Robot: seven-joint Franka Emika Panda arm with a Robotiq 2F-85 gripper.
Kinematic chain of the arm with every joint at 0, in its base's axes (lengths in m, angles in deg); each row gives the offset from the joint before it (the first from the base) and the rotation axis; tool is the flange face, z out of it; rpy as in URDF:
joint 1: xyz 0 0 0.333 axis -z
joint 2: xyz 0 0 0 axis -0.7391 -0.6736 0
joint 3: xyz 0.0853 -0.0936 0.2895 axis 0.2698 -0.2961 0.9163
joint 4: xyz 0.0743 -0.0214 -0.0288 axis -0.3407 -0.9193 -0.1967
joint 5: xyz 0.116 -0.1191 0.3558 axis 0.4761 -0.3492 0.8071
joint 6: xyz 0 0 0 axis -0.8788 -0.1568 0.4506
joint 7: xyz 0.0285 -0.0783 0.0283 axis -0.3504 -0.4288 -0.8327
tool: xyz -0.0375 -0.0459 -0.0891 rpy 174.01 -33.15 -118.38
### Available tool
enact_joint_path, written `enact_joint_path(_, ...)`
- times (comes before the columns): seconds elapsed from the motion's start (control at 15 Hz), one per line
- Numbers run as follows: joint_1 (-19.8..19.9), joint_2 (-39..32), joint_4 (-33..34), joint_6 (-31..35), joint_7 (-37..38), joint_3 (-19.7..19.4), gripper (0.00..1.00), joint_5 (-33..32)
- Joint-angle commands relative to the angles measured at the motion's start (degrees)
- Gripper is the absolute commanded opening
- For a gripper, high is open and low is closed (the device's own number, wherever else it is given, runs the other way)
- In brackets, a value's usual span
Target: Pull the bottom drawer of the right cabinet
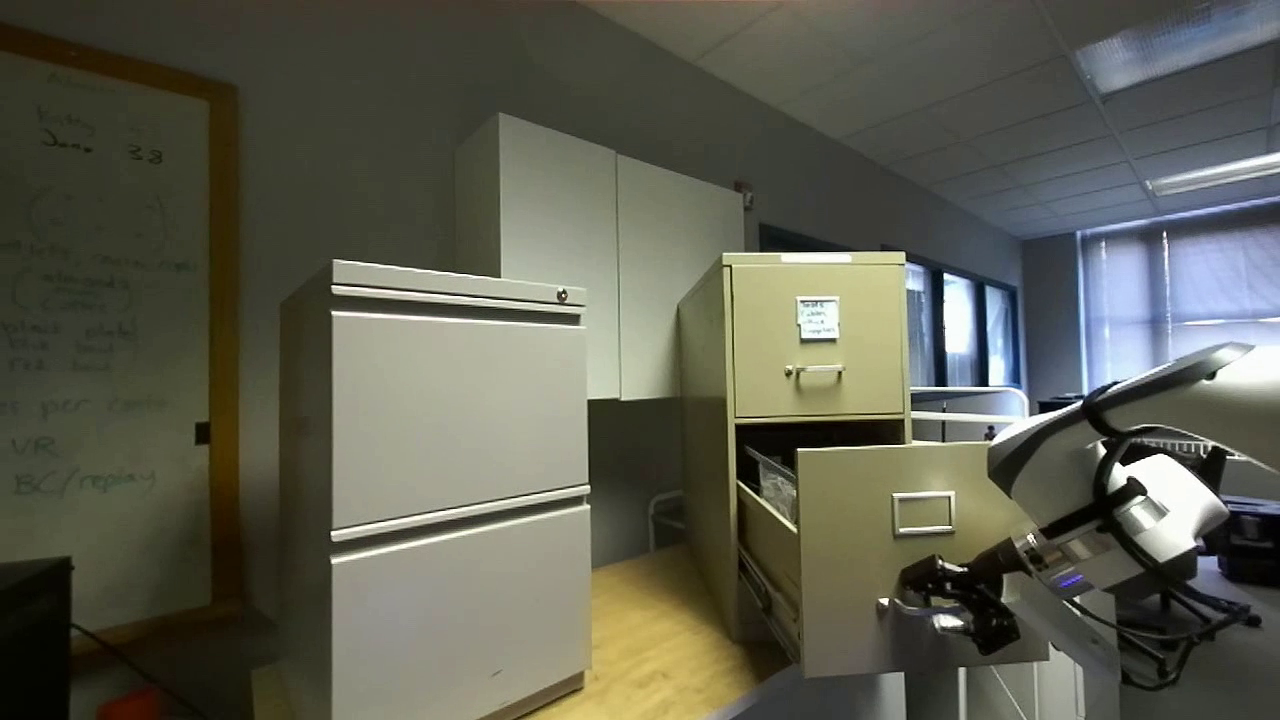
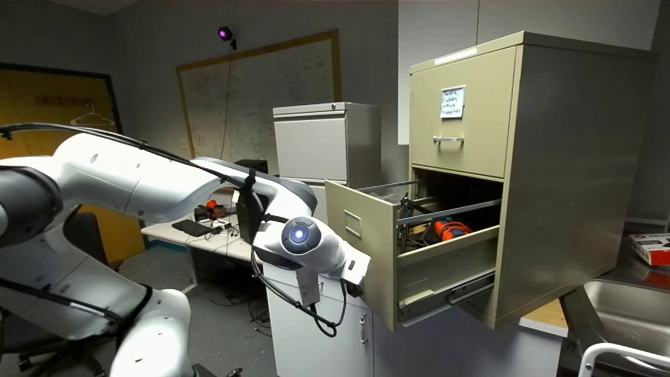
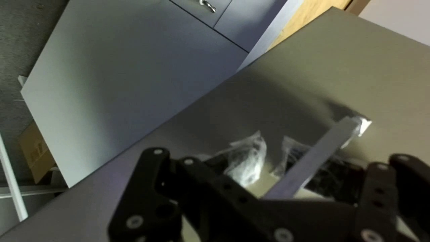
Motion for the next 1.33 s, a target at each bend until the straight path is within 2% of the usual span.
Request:
enact_joint_path(0.0, 5.6, -0.8, -4.4, -1.3, 3.2, 5.9, 0.59, -5.8)
enact_joint_path(0.07, 6.9, 0.4, -5.2, -0.8, 5.0, 7.6, 0.66, -7.3)
enact_joint_path(0.2, 12.9, -2.9, -0.3, -0.3, 9.3, 13.7, 0.81, -9.5)
enact_joint_path(0.33, 16.7, 1.7, -3.4, 2.5, 15.0, 19.5, 0.99, -10.8)
enact_joint_path(0.4, 19.1, 2.7, -3.2, 3.9, 18.1, 23.2, 1.0, -9.8)
enact_joint_path(0.47, 22.8, 1.4, -0.3, 4.2, 20.0, 27.2, 1.0, -8.9)
enact_joint_path(0.6, 27.7, 5.5, -0.2, 4.9, 25.5, 34.3, 1.0, -6.6)
enact_joint_path(0.67, 27.9, 9.0, -2.2, 5.4, 27.9, 35.9, 1.0, -5.1)
enact_joint_path(0.8, 32.1, 11.5, -0.1, 4.9, 32.0, 40.9, 1.0, -1.8)
enact_joint_path(1.13, 37.7, 22.2, -0.1, 3.4, 41.0, 46.7, 1.0, 2.7)
enact_joint_path(1.27, 38.8, 25.7, -0.3, 2.1, 43.4, 47.0, 1.0, 2.4)
